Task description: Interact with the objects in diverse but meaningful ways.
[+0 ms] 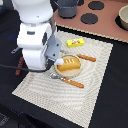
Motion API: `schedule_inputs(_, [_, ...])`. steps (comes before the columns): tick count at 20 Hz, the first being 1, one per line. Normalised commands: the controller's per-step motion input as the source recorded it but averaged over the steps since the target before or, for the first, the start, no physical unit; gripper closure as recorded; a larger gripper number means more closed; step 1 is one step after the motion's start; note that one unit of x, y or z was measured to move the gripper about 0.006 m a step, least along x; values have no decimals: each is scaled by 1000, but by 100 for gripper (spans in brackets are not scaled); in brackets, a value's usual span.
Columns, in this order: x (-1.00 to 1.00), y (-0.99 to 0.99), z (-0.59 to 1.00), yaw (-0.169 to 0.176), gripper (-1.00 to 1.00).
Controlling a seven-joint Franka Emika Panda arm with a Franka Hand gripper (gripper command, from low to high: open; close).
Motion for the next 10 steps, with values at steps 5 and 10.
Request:
schedule_inputs(5, [696,-676,0,-6,100])
schedule_inputs(10, [649,-604,-115,-7,100])
